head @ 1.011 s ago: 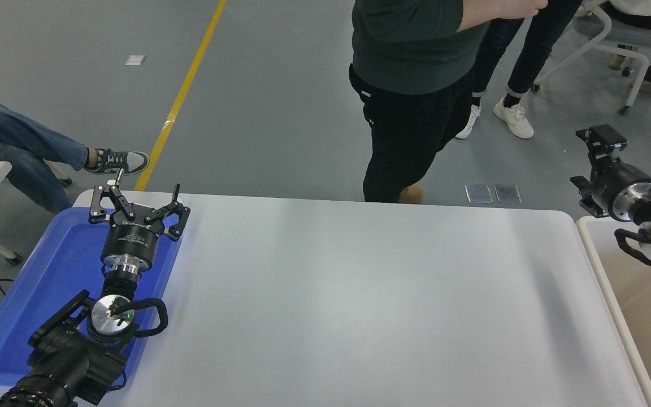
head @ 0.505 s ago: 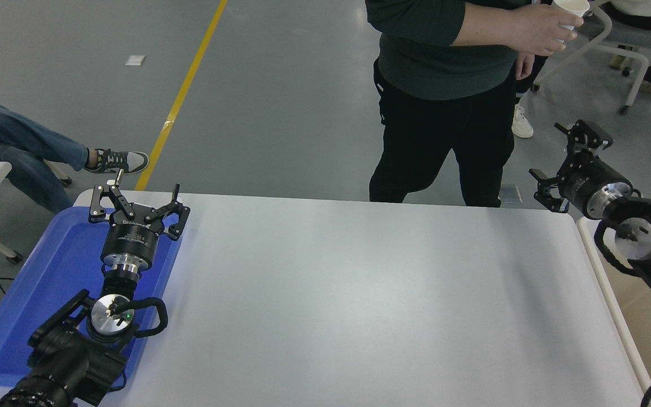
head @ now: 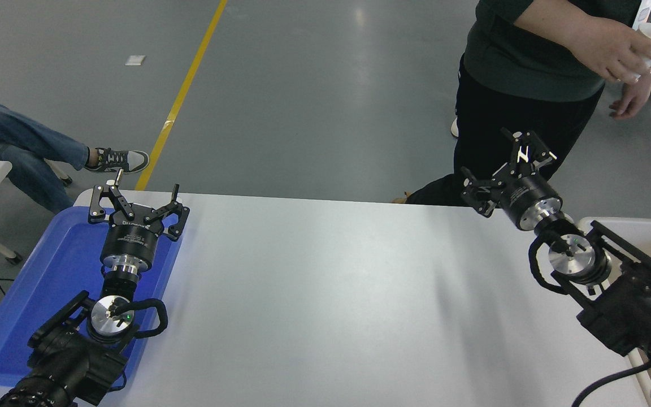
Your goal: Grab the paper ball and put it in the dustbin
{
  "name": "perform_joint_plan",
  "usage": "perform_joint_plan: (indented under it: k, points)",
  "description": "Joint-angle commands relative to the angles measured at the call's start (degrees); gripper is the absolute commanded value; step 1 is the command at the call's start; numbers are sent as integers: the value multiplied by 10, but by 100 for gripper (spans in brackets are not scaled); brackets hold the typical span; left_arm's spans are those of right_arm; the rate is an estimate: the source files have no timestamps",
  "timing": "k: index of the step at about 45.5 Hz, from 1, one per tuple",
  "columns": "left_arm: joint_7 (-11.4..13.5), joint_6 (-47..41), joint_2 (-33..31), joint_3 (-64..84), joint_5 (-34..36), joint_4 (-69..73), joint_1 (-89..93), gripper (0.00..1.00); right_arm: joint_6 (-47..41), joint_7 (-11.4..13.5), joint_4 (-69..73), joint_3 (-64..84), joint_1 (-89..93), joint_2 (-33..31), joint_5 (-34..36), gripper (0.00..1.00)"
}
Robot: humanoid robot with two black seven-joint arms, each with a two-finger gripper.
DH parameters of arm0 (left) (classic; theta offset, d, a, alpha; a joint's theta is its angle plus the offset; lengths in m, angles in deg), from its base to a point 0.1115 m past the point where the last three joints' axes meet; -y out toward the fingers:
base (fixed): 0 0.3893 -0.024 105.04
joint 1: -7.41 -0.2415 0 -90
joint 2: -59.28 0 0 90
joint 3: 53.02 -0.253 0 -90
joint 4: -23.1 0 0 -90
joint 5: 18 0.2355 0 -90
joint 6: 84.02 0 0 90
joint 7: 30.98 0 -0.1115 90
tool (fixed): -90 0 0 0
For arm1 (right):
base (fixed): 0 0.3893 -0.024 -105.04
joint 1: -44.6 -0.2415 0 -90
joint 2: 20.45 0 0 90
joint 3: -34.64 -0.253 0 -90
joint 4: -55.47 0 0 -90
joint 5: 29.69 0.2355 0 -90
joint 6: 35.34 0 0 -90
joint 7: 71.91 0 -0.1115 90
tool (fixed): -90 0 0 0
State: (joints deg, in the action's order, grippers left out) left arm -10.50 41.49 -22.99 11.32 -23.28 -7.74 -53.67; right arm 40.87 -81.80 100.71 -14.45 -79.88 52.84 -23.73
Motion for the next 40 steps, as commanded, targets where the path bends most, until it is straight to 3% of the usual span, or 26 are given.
perform_joint_plan:
  k: [1,19,40]
  points:
    - [0,0,0,0,0,0,0,100,-42,-8,-4,-13,46,29,48,100]
    - [0,0,0,0,0,0,0,100,-166,-8,-136,-12,53,29,76,100]
    - [0,0,0,0,0,0,0,100,-202,-7,-158,-10,86,22,76,100]
